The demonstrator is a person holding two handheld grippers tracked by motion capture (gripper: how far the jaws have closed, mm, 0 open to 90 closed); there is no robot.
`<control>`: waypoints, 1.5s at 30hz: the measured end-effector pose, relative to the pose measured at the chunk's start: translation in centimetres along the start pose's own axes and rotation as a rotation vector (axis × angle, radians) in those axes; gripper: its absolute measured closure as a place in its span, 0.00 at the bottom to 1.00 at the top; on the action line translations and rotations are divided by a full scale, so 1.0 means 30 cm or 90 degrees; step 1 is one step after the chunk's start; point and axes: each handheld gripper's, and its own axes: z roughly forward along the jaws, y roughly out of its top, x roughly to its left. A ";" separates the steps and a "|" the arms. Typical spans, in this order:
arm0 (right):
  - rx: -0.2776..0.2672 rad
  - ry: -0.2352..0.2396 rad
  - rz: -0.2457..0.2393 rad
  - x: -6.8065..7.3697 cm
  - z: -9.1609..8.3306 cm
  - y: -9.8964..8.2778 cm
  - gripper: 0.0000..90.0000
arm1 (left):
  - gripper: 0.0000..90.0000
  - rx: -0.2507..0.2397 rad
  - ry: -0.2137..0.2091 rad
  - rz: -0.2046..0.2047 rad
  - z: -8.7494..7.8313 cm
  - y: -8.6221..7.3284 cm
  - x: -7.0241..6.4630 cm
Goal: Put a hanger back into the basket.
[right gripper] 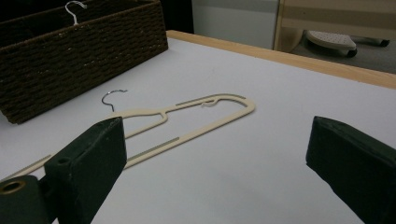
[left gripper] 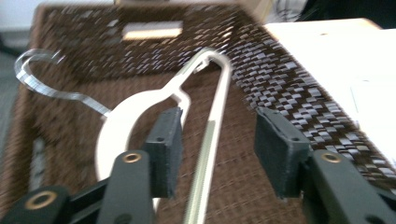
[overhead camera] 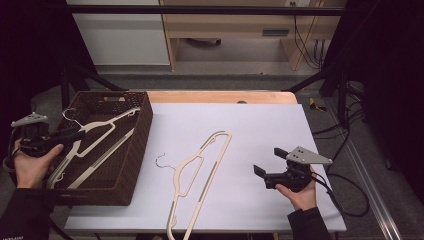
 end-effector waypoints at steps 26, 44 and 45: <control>0.004 0.011 -0.009 0.014 0.029 -0.003 0.05 | 0.10 -0.077 -0.108 0.093 0.051 -0.066 -0.481; 0.012 0.039 -0.018 0.062 0.079 0.005 0.07 | 0.19 0.000 -0.165 0.131 0.217 -0.162 -0.666; 0.013 0.040 -0.018 0.063 0.082 0.006 0.07 | 0.20 0.004 -0.164 0.130 0.227 -0.162 -0.670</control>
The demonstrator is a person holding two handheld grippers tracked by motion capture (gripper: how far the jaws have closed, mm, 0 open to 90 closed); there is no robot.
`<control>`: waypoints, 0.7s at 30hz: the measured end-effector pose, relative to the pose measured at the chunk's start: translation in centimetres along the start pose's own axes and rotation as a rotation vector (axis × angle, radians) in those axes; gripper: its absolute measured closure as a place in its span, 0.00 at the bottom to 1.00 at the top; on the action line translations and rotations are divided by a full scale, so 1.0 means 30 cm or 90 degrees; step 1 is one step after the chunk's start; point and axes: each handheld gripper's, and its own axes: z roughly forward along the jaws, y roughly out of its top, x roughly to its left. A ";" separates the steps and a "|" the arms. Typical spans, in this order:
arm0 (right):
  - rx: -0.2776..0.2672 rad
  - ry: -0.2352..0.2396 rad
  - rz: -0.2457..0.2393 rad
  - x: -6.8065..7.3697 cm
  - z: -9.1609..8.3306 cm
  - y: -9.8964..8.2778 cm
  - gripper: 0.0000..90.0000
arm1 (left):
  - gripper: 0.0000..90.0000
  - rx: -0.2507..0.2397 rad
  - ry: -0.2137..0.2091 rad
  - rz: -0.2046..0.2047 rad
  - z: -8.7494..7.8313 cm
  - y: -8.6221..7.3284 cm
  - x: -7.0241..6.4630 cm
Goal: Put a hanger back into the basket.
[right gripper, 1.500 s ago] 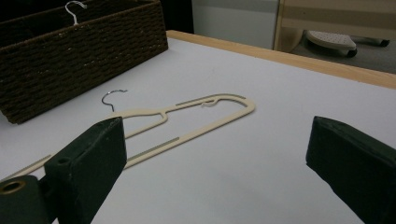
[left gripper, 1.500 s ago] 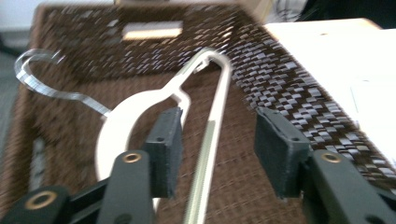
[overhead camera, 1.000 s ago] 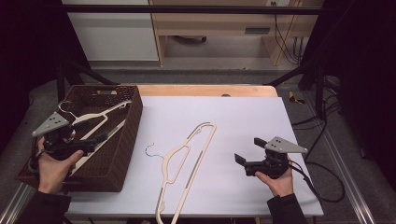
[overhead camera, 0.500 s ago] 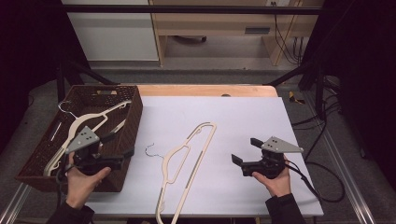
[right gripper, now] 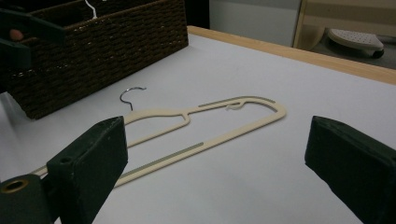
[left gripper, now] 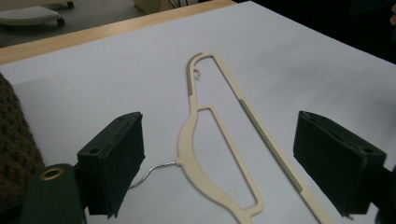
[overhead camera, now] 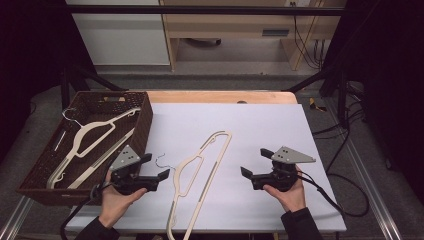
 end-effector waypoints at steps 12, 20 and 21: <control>0.007 0.015 -0.009 0.022 0.017 0.010 0.08 | 0.31 0.037 0.006 0.012 0.087 -0.041 -0.103; 0.015 0.031 -0.038 0.058 0.062 0.035 0.14 | 0.47 0.140 0.007 -0.003 0.072 -0.179 -0.124; 0.018 0.033 -0.042 0.064 0.072 0.038 0.14 | 0.49 0.148 0.009 -0.006 0.069 -0.201 -0.126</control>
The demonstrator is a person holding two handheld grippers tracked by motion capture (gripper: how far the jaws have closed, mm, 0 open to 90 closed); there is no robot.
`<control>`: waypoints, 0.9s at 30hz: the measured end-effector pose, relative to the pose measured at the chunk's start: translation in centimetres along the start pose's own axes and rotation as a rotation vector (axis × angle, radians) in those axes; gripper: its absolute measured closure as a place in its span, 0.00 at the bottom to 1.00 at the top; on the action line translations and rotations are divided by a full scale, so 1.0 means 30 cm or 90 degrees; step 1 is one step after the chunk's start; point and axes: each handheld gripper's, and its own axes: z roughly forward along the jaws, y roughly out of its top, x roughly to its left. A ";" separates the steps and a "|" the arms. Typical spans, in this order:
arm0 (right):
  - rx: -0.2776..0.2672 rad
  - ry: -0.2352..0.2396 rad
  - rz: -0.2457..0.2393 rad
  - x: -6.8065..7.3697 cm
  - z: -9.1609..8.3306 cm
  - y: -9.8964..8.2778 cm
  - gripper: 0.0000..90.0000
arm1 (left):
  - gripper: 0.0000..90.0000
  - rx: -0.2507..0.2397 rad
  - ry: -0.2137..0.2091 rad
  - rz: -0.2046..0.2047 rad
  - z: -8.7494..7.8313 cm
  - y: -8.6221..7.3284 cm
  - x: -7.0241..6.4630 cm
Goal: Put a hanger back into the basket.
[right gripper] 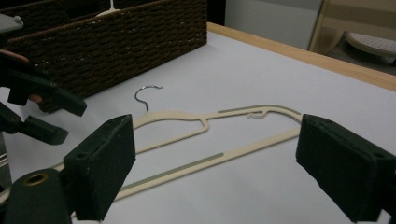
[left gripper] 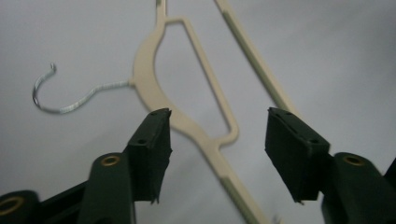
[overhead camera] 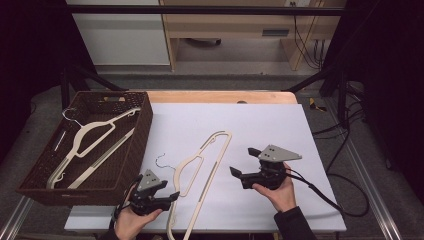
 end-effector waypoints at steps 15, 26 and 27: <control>0.031 0.023 -0.022 0.076 0.164 0.047 0.20 | 0.66 0.068 0.037 0.020 0.058 -0.066 -0.077; 0.034 0.013 -0.032 0.083 0.148 0.046 0.17 | 0.82 0.100 0.008 0.012 0.043 -0.049 -0.005; 0.033 0.011 -0.033 0.083 0.144 0.047 0.17 | 0.82 0.100 0.009 0.009 0.040 -0.050 0.003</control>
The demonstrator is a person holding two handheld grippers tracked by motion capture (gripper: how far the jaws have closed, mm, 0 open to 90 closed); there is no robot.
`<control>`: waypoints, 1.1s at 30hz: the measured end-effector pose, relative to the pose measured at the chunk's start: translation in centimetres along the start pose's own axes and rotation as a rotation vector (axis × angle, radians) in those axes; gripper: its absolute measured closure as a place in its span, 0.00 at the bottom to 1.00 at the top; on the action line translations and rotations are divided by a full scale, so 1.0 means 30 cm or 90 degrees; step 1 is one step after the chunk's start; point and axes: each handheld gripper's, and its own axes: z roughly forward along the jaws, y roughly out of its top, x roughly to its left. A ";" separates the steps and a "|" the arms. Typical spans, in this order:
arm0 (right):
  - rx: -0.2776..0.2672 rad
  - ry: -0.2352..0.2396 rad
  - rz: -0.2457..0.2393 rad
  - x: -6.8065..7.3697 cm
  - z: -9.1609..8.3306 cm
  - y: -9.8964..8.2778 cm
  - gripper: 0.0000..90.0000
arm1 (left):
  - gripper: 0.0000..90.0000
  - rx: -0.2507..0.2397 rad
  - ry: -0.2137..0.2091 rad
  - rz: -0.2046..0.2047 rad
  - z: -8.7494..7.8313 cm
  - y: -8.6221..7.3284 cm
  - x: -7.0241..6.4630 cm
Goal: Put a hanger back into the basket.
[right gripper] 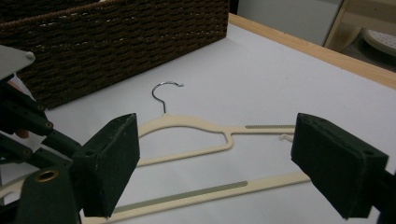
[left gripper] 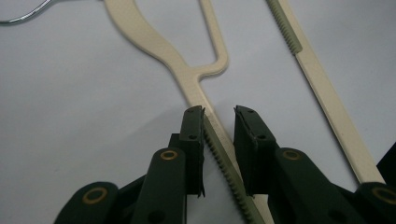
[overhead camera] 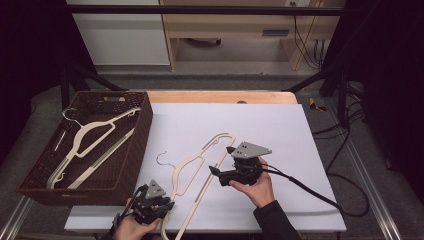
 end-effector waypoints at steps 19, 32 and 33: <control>-0.019 -0.009 0.019 -0.014 -0.035 0.008 0.17 | 0.85 0.007 0.042 0.018 -0.002 0.001 0.014; -0.020 -0.009 0.019 -0.017 -0.041 0.005 0.17 | 0.87 -0.019 -0.019 0.028 0.050 0.056 0.039; -0.019 -0.010 0.020 -0.016 -0.041 0.005 0.17 | 0.87 -0.021 -0.018 0.019 0.046 0.052 0.043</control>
